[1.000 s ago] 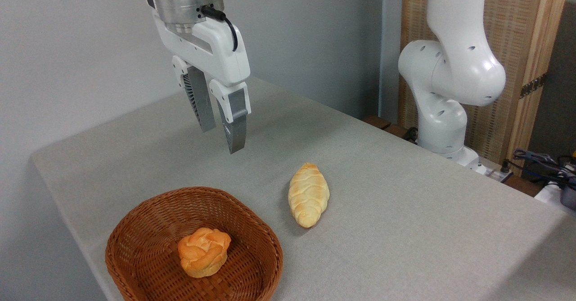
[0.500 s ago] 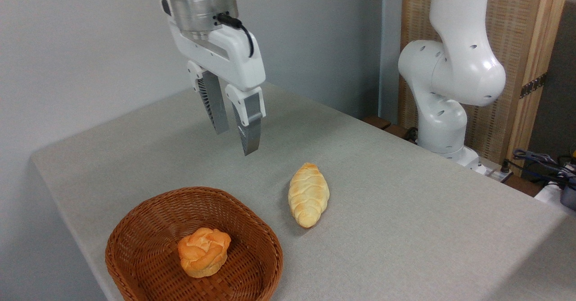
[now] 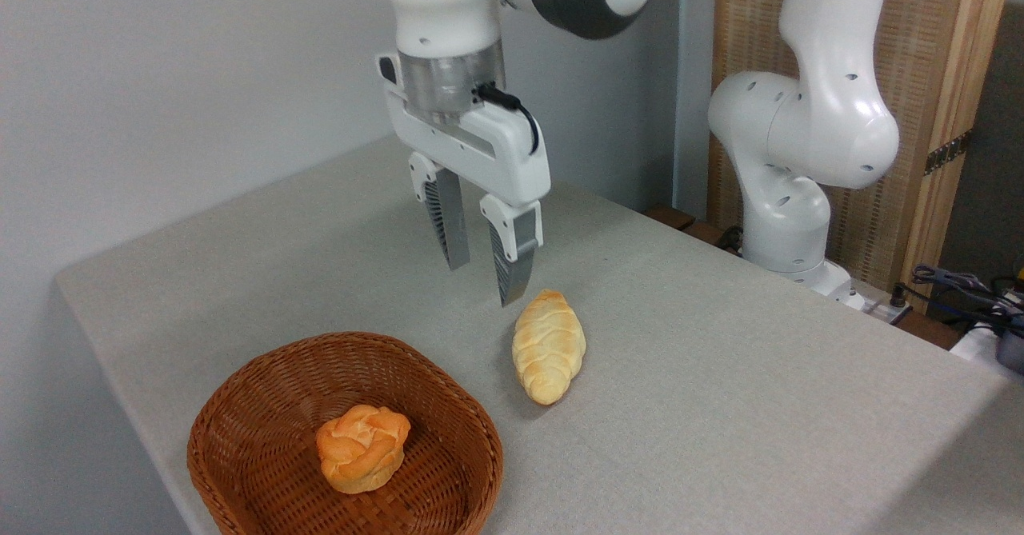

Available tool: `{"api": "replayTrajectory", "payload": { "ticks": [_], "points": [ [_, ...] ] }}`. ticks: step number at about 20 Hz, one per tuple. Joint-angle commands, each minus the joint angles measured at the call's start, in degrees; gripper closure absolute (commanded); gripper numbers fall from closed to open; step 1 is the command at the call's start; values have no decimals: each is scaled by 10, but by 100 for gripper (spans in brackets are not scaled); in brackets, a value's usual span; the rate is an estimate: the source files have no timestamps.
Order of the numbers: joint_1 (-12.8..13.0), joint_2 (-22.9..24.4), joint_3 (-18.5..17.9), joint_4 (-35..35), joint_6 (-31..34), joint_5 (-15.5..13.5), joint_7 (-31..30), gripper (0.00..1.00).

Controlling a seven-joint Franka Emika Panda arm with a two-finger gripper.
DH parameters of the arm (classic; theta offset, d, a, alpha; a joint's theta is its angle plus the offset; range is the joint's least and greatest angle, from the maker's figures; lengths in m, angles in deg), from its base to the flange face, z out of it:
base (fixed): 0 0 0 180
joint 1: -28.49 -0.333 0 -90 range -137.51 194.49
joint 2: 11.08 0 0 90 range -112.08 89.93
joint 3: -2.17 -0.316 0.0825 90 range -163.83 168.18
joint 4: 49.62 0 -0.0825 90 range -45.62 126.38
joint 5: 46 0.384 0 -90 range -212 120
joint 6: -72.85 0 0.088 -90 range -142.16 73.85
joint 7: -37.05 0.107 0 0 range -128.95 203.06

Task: Put bread into the basket
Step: 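Move the open gripper over the elongated golden bread roll and lower it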

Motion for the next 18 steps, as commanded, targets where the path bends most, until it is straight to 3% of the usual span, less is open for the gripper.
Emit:
{"api": "replayTrajectory", "payload": {
  "ticks": [1,3,5,7,11,12,14,18],
  "points": [
    [1,29,-4,60,-31,11,13,0],
    [0,41,-4,97,-31,50,9,0],
    [-17,47,-4,118,-20,57,-14,0],
    [-21,47,-3,123,-19,56,-103,0],
    [-20,39,-3,128,-32,46,-248,0],
    [-19,37,-3,130,-47,24,-271,0],
    [-19,34,-3,134,-63,-4,-274,0],
    [-13,33,-3,157,-92,-4,-275,0]
  ]
}}
